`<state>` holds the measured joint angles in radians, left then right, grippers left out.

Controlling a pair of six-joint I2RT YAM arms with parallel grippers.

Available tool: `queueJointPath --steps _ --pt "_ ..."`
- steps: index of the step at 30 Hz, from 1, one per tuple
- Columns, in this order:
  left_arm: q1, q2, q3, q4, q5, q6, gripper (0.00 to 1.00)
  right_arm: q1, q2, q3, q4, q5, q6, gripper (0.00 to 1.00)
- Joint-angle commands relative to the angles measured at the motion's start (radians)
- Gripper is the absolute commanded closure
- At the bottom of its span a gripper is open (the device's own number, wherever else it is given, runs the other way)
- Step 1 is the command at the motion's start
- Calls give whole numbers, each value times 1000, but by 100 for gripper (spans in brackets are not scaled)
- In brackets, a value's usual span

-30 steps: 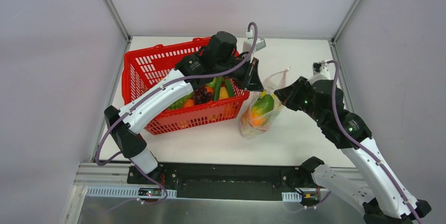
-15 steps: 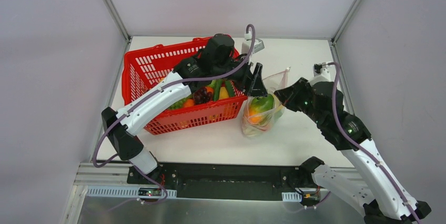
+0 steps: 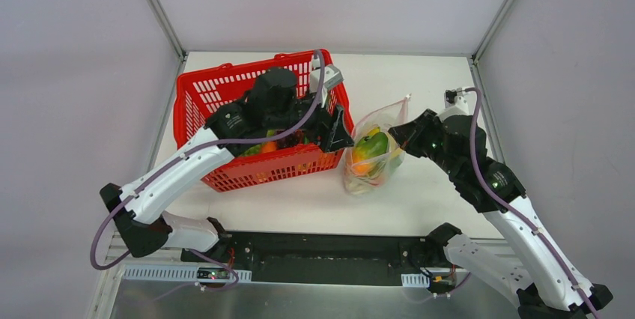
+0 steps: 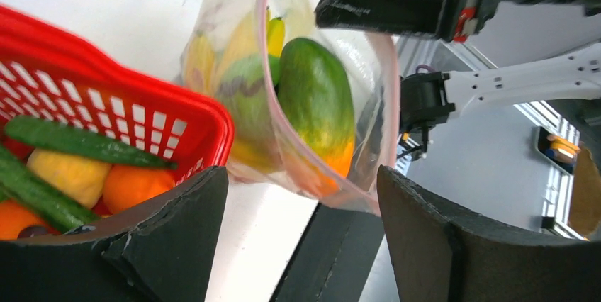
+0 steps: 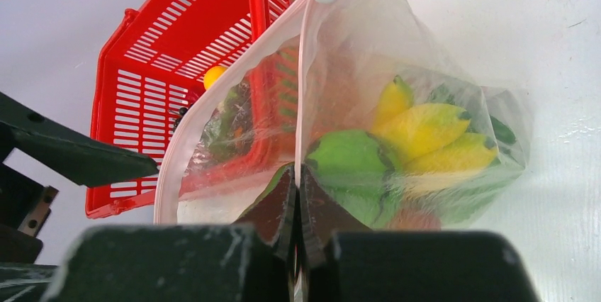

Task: Place the food in the zip-top bag and seal the zipper
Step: Adjust the zipper food storage bag at the center of the board.

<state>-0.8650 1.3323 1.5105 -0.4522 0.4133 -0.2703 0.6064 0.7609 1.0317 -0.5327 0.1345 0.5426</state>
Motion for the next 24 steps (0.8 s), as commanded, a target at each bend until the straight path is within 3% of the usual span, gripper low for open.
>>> queueJointPath --steps 1,7,14,20,24 --pt "-41 -98 -126 80 -104 6 22 3 0 -1 67 1 13 100" --pt "-129 -206 -314 254 -242 -13 23 3 2 -5 78 2 20 100" --pt "-242 -229 -371 355 -403 58 24 3 3 -6 82 -2 22 99" --pt "-269 -265 -414 369 -490 59 25 4 0 -8 80 11 20 99" --pt "-270 -286 -412 328 -462 77 25 3 1 -7 82 15 22 99"
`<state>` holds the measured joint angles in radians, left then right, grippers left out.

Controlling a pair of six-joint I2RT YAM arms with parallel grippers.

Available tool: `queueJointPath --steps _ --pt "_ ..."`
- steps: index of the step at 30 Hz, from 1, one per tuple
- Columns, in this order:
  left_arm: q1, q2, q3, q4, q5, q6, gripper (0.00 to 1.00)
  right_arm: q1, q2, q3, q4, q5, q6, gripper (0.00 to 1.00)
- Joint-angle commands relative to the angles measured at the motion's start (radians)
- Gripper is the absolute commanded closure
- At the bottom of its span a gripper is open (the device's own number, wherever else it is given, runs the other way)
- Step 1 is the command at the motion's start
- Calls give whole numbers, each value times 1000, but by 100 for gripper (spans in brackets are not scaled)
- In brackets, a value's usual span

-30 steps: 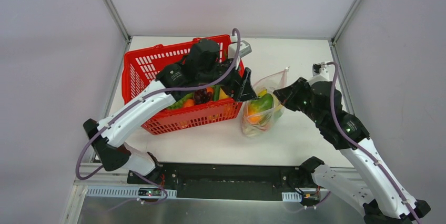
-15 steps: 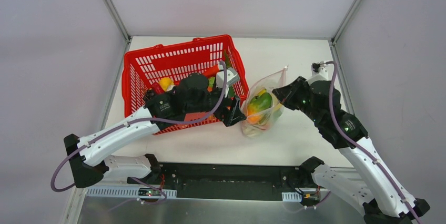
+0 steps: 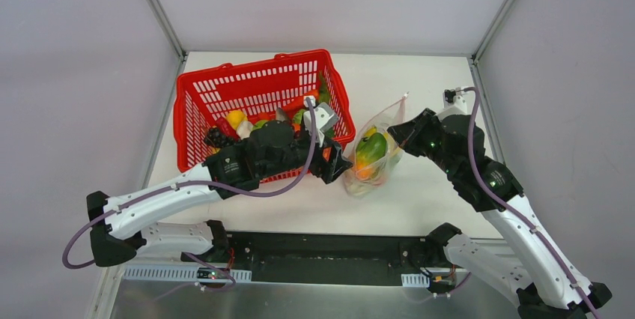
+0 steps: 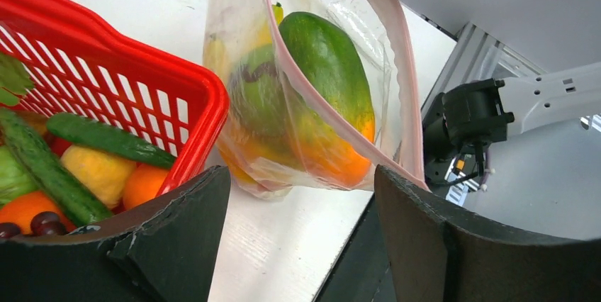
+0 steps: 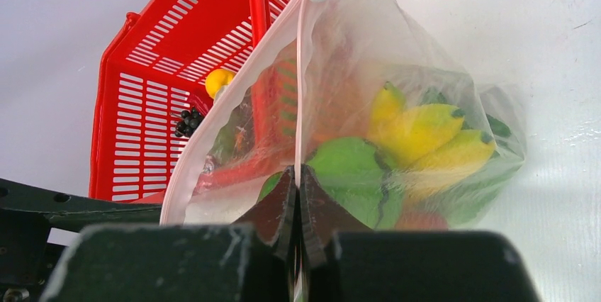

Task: Place the food in the zip-top bag and seal the zipper
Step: Adjust the zipper food storage bag at the center of the board.

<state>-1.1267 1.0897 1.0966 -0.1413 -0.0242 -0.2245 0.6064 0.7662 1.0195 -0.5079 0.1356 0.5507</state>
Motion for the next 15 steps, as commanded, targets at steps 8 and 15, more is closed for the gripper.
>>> queueJointPath --steps 8,15 --pt "-82 -34 26 18 1 83 26 3 -1 9 62 18 16 98" --pt "-150 -63 8 33 -108 120 25 3 2 16 63 12 20 98"
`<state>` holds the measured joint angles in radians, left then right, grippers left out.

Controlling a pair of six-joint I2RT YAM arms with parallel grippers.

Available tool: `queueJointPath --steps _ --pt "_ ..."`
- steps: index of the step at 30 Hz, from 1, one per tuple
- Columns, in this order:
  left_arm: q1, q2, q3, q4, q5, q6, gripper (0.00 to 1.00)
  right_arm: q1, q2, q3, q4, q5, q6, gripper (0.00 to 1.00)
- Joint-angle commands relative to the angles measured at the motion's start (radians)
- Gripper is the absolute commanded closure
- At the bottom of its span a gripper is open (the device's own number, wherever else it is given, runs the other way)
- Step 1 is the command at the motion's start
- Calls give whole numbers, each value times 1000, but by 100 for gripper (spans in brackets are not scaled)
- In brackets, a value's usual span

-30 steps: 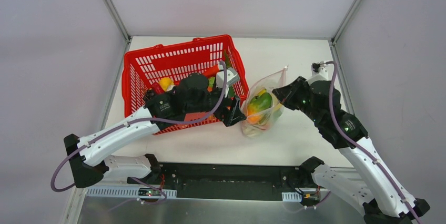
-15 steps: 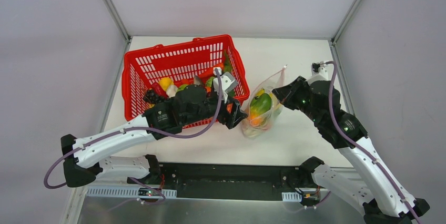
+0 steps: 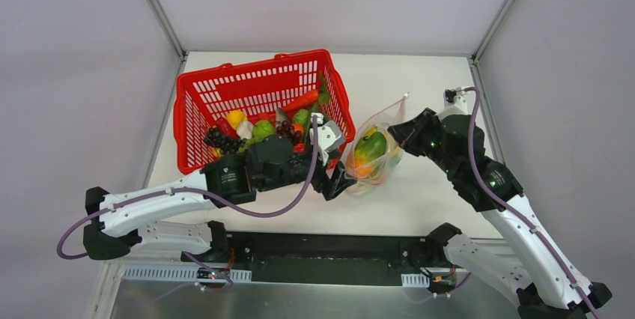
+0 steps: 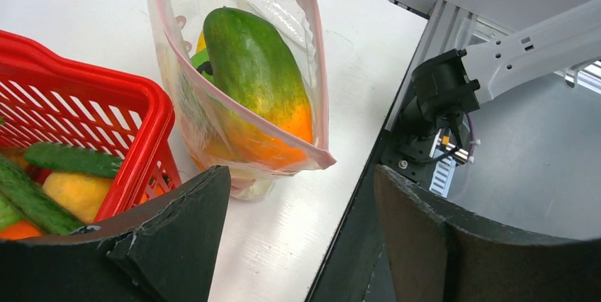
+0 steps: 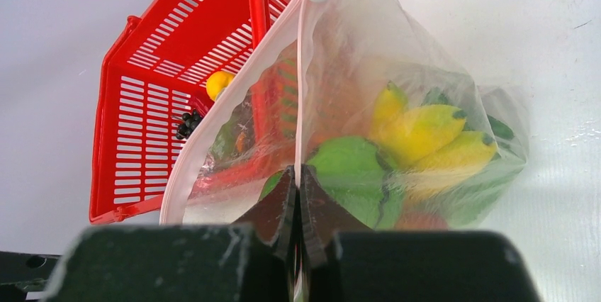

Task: Place the food in the zip-top bag and seal the zipper
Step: Adjust the zipper food storage bag at the center of the board.

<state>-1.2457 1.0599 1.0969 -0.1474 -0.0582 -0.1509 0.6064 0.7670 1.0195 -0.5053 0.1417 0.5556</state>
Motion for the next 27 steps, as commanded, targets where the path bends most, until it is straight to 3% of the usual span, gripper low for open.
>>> queueJointPath --steps 1,7,19,23,27 --pt "-41 -26 14 36 -102 49 25 3 3 17 60 5 16 98" --pt "-76 42 22 63 -279 26 25 3 3 17 67 6 27 98" --pt "-106 157 70 140 -325 24 39 2 19 30 71 2 31 97" --pt "-106 180 78 135 -356 28 54 3 19 25 73 -2 38 97" --pt "-106 183 81 136 -354 39 80 3 19 24 71 -8 34 95"
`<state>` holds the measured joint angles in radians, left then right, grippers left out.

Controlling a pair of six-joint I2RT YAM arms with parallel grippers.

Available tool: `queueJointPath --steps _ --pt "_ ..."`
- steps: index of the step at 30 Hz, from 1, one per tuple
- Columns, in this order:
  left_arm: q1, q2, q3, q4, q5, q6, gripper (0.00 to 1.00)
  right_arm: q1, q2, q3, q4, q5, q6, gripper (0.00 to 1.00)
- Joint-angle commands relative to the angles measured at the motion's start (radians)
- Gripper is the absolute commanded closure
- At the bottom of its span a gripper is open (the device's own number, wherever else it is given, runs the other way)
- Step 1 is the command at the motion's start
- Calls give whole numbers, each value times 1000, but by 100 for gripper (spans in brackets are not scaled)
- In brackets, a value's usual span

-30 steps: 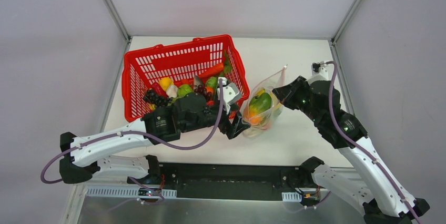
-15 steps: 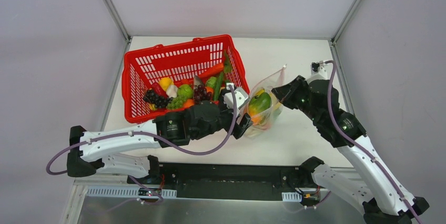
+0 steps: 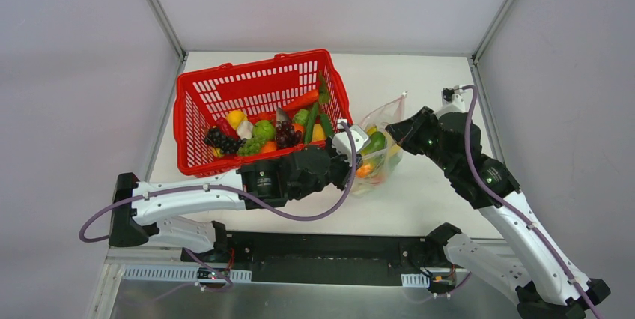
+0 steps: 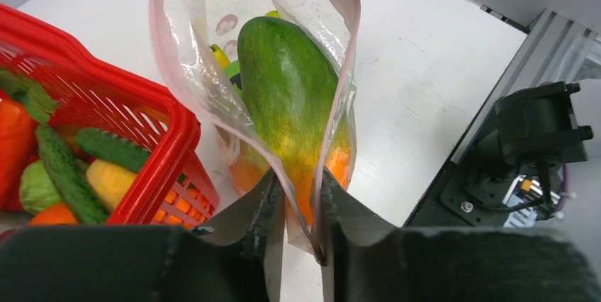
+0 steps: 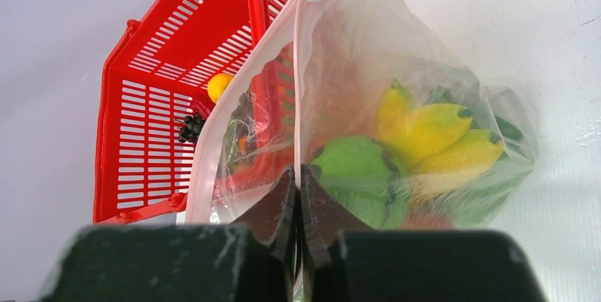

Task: Place the food in the zip-top bag and seal the zipper
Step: Adjust the zipper food storage bag at the center of the board.

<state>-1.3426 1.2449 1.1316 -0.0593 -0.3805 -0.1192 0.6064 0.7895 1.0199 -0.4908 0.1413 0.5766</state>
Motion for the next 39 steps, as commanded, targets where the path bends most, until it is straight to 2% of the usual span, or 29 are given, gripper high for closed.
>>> queueJointPath --steps 1,3,5,7,11,13,18,21,25,28,31,34,39 --pt "-9 -3 44 47 -27 11 84 3 -5 22 57 -7 11 94" --pt "-9 -3 47 36 -26 20 94 3 -7 20 57 -6 6 91" --pt "-9 -7 49 24 -26 33 100 3 -8 22 57 -11 -8 81" --pt "-9 -13 51 10 -31 49 100 3 -10 29 54 -11 -34 73" --pt "-2 -39 55 -25 -6 85 100 3 -18 67 35 -48 -133 48" --pt "15 -69 51 -42 46 80 100 3 -24 96 10 -56 -202 43" --pt "75 -152 32 -112 166 58 100 3 -99 81 18 53 -340 41" --pt "109 -206 7 -151 189 54 100 3 -120 84 20 68 -395 41" --pt "177 -267 -22 -193 329 21 100 3 -146 72 35 55 -446 40" --pt "191 -298 -31 -259 344 62 100 3 -188 12 64 2 -493 40" --pt "212 -334 -40 -313 354 83 100 3 -233 -66 108 -116 -523 35" --pt "262 -378 -64 -321 353 43 100 3 -276 -120 141 -240 -506 32" --pt "322 -431 -86 -295 337 -11 100 3 -353 -192 194 -287 -465 26"
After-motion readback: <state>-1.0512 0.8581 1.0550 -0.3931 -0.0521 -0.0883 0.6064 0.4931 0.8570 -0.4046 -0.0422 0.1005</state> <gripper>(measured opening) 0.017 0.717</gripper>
